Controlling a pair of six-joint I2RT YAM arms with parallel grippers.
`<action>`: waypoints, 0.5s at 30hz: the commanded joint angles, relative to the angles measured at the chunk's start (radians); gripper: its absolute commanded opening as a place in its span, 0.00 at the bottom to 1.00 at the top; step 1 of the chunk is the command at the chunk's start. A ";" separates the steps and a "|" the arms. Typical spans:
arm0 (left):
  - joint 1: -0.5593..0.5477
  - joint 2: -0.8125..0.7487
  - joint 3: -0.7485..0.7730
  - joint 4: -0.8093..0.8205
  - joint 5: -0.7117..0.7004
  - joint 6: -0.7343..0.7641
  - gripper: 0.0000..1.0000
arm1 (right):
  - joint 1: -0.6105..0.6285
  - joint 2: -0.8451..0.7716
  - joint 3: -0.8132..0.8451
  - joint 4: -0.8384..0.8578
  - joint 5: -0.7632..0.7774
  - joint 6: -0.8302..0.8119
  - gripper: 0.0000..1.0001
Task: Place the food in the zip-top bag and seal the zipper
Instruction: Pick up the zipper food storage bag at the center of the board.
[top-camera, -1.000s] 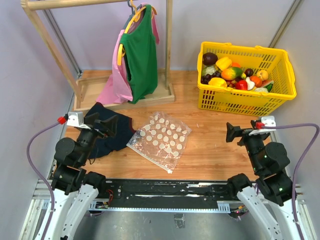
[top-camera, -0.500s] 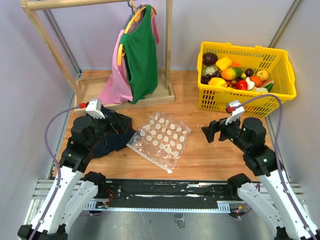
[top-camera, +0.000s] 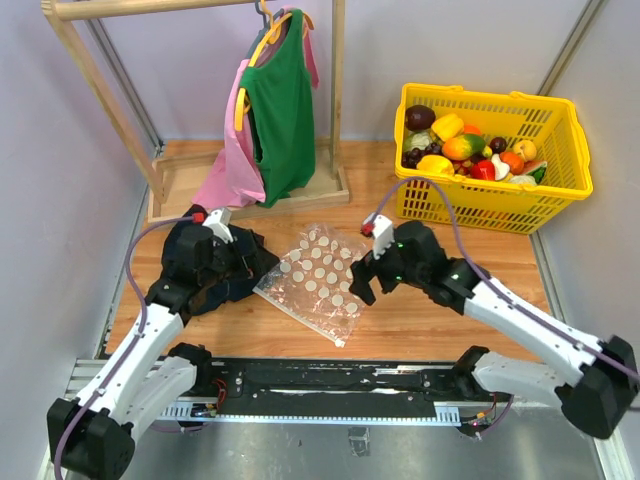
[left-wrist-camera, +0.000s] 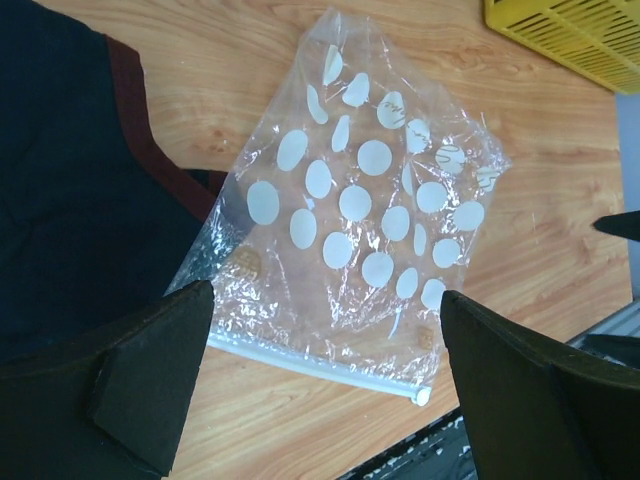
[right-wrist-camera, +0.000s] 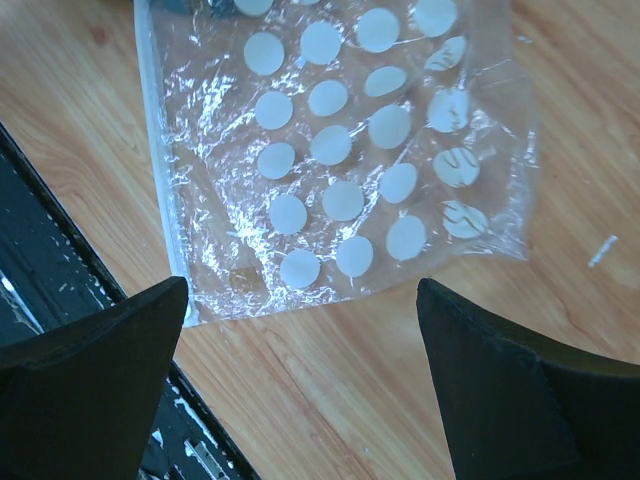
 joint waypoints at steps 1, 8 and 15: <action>-0.018 0.011 -0.030 0.072 0.032 -0.033 0.99 | 0.110 0.138 0.055 0.033 0.107 -0.061 0.98; -0.054 0.072 -0.085 0.156 0.034 -0.074 0.99 | 0.151 0.377 0.181 -0.034 0.132 -0.074 0.99; -0.092 0.158 -0.101 0.202 0.018 -0.082 0.97 | 0.194 0.568 0.297 -0.087 0.186 -0.069 0.96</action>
